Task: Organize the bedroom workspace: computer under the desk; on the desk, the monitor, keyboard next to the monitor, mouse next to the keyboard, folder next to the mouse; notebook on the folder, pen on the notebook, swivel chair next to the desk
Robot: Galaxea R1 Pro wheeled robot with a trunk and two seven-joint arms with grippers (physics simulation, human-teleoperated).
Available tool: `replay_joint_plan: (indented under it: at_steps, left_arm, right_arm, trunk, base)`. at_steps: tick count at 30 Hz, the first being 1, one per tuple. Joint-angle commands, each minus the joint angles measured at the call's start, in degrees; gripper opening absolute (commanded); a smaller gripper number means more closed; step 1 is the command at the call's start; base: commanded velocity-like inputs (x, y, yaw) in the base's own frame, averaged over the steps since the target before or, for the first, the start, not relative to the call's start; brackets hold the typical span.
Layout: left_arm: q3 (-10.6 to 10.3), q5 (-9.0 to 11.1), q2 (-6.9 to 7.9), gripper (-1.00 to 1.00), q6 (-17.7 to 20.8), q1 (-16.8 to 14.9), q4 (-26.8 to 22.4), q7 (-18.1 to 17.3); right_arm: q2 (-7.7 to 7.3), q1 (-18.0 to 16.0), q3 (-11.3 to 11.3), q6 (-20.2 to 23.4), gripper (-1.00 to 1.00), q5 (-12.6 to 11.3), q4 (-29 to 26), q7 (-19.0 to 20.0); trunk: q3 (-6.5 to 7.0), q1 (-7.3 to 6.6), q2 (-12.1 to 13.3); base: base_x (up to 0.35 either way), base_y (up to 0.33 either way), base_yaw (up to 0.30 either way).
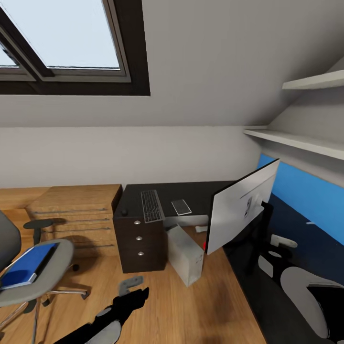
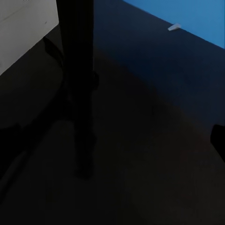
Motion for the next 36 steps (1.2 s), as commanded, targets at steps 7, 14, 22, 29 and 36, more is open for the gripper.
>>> replay_joint_plan:
  at_steps: [7,14,22,29,36]
  left_arm:
    - [8.7,0.36,0.61,1.0,11.83,-0.08,-16.67,14.16]
    - [9.4,1.09,0.99,1.0,15.04,-0.08,-19.19,15.89]
    - [5.85,1.14,2.84,1.0,15.34,-0.08,-19.28,16.41]
    - [5.37,1.1,3.26,1.0,15.36,-0.08,-19.29,16.56]
    - [5.37,1.02,3.36,1.0,15.36,-0.08,-19.34,16.57]
  right_arm:
    - [-0.03,-0.06,0.3,-3.77,1.0,-0.37,0.18,0.04]
    - [-0.03,0.89,0.31,-10.97,1.0,-0.12,0.59,0.12]
    - [-0.1,3.11,0.31,-16.77,1.0,3.03,0.72,1.47]
    - [-0.72,3.43,0.24,-17.1,1.0,3.77,0.83,8.3]
    - [-3.77,3.45,0.03,-16.98,1.0,3.04,1.84,21.57]
  trunk:
    - [-1.37,1.56,-2.91]
    - [-2.62,3.1,-5.71]
    - [-4.06,4.86,-8.92]
    - [-5.32,6.4,-11.73]
    - [-6.57,7.93,-14.54]
  base:
    - [0.0,0.0,0.0]
    - [0.0,0.0,0.0]
    - [0.0,0.0,0.0]
    - [0.0,0.0,0.0]
    - [0.0,0.0,0.0]
